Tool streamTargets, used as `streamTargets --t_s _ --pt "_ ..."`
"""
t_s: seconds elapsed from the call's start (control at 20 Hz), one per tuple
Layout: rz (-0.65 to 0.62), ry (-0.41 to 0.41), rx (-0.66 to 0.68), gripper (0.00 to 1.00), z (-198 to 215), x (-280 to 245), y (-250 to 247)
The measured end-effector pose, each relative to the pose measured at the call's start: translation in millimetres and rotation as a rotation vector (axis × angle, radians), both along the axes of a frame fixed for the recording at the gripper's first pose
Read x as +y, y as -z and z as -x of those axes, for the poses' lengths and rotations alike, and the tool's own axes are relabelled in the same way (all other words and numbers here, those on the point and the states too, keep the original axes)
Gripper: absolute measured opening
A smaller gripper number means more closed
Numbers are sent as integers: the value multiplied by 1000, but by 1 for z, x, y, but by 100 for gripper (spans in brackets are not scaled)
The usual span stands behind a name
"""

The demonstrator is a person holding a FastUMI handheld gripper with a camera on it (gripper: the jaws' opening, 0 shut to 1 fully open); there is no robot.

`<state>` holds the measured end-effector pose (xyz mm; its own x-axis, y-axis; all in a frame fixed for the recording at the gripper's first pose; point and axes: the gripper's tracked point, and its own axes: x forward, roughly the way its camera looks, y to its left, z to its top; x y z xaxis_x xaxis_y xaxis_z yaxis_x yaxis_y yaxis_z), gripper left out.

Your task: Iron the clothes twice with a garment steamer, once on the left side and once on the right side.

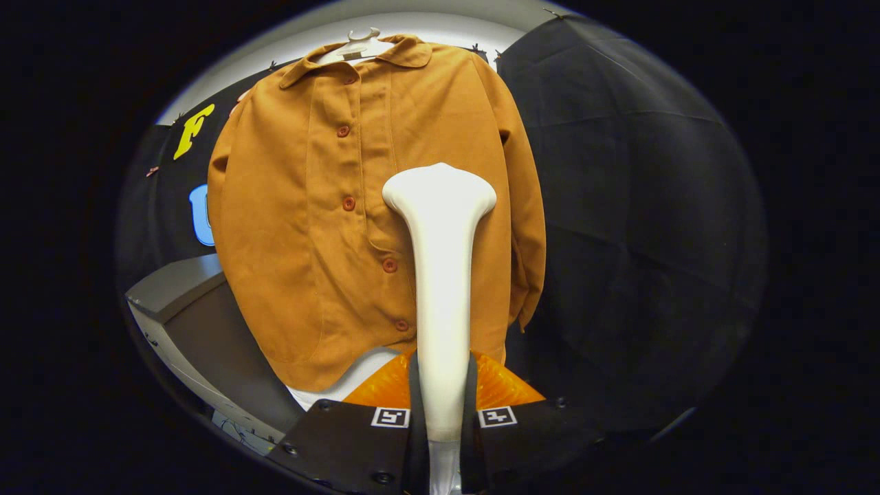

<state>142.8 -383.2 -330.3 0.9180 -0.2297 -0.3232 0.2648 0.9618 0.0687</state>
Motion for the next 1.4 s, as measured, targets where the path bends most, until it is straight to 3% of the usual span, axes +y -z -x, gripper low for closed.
streamTargets --t_s 0.3,0.55,1.0,1.4 --pt "-17 23 71 21 37 6 22" --pt "-11 42 71 21 74 19 7" --pt "35 46 -80 21 96 88 -123" --pt "81 -67 -205 21 86 215 -235"
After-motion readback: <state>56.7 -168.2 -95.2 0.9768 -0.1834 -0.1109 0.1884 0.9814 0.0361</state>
